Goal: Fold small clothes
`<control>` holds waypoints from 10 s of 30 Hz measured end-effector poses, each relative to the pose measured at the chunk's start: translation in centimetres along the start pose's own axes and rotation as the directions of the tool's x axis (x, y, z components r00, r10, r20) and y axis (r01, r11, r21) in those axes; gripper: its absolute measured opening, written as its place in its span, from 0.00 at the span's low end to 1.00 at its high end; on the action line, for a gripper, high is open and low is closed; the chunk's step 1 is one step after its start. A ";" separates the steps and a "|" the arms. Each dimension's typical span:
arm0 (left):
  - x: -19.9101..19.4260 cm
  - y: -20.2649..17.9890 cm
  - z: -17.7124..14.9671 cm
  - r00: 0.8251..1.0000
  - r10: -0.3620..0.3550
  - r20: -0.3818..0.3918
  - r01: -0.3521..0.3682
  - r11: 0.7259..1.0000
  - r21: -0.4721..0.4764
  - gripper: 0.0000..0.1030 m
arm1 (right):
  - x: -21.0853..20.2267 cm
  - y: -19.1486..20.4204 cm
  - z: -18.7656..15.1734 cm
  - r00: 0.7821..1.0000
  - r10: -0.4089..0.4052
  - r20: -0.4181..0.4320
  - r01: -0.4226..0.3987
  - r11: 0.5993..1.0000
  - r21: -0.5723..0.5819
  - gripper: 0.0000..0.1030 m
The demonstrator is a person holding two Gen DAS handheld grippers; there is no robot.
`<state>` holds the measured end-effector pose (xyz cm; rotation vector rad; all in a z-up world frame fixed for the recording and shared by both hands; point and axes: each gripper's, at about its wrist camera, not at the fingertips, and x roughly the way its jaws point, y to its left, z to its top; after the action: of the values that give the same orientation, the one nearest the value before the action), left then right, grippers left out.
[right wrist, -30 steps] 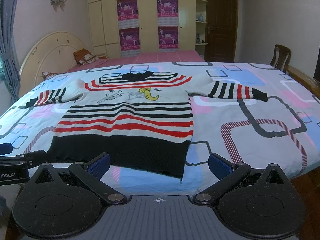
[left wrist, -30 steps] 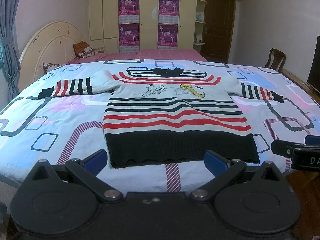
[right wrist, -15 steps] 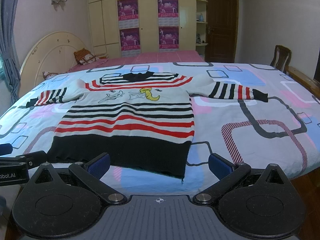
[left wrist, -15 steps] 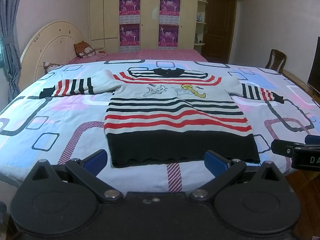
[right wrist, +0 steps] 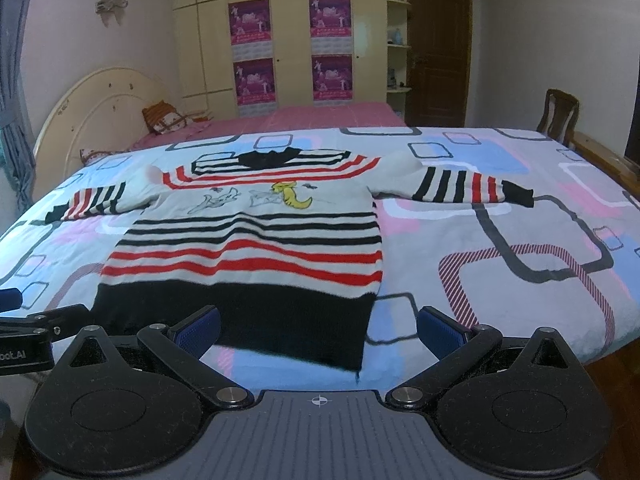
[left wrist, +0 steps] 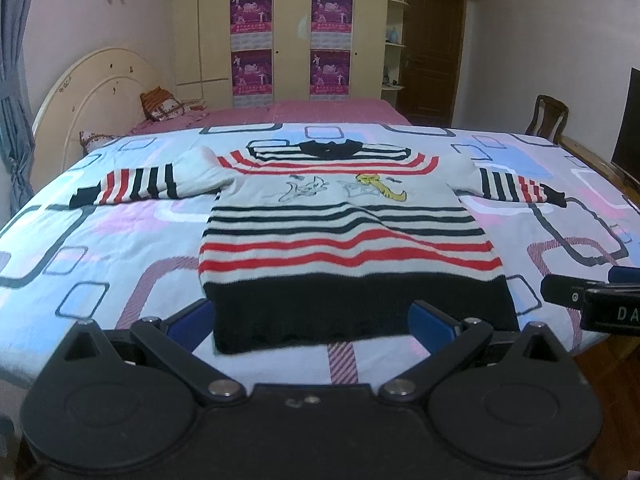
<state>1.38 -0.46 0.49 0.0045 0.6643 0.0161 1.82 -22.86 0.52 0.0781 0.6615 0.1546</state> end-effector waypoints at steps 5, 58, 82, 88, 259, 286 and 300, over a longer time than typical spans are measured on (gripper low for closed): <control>1.3 -0.2 1.7 1.000 -0.007 0.018 0.007 1.000 0.012 1.00 | 1.3 -0.3 1.5 1.000 -0.010 0.018 0.010 1.000 0.010 1.00; 28.7 -9.1 17.2 0.983 -0.094 -0.160 0.108 0.991 0.080 1.00 | 25.8 -20.1 15.1 0.966 -0.232 -0.114 0.254 0.937 0.238 1.00; 35.4 -18.0 18.4 0.956 -0.133 -0.262 0.163 0.982 0.095 0.99 | 31.0 -37.6 13.0 0.978 -0.166 -0.123 0.206 0.729 0.653 0.34; 36.1 -17.5 18.6 0.953 -0.134 -0.273 0.160 0.984 0.076 0.99 | 30.8 -39.0 11.9 0.992 -0.113 -0.060 0.118 0.633 0.765 0.34; 30.8 42.8 7.3 0.984 0.175 0.036 -0.059 0.507 -0.860 0.47 | 34.3 3.0 17.8 0.977 0.104 -0.188 -0.083 0.990 0.117 0.56; 32.9 26.9 17.2 0.982 -0.002 0.191 0.106 0.837 -0.536 0.05 | 33.7 -0.9 18.2 0.986 0.029 -0.165 -0.002 0.986 0.164 0.56; 38.5 1.8 19.9 0.965 -0.262 -0.031 0.261 0.965 -0.031 0.05 | 30.7 -5.9 17.8 0.992 0.043 -0.116 -0.013 0.968 0.250 0.56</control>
<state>43.92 2.01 -7.56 -0.1093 0.6955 -0.2304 37.40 -23.90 -4.76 0.3226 0.7986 0.1035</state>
